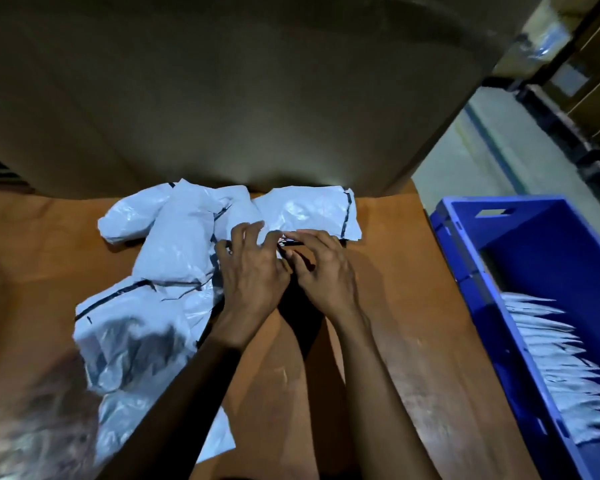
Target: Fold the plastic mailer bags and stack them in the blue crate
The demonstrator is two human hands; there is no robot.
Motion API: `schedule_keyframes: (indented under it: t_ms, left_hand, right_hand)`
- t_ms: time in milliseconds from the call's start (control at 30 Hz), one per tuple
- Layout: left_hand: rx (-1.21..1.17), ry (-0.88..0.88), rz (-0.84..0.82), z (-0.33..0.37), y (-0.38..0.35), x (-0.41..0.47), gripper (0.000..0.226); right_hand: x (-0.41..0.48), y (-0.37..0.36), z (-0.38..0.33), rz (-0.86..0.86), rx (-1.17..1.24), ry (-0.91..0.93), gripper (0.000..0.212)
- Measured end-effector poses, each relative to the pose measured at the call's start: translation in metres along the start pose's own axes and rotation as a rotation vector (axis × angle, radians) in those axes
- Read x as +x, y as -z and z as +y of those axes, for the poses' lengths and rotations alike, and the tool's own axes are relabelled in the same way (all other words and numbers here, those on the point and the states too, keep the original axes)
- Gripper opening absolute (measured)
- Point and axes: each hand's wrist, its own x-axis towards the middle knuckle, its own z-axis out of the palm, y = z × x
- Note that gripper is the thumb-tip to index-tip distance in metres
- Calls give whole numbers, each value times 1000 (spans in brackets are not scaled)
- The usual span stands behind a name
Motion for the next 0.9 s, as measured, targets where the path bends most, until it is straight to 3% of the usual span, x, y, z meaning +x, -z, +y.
schedule_keyframes:
  t_ms: [167,333,467,733,900]
  left_hand:
    - [-1,47,-16,-19,-18,8,44]
    - [-239,108,72,-16,-25,-1,21]
    - [-325,140,126,-5,-18,-14,14]
    - [-481,75,297,36,32,-63,30]
    - [-592,-25,234,77,36,-106,39]
  right_hand:
    - [16,-31,2,-85,113,-111,30]
    - [18,-42,0,-63,334,-248,26]
    - [7,-33,-12,-83,416,-244,28]
    - [-47,28,-13,-159,608,-254,46]
    - [-88,72,25,-26,617,-299,41]
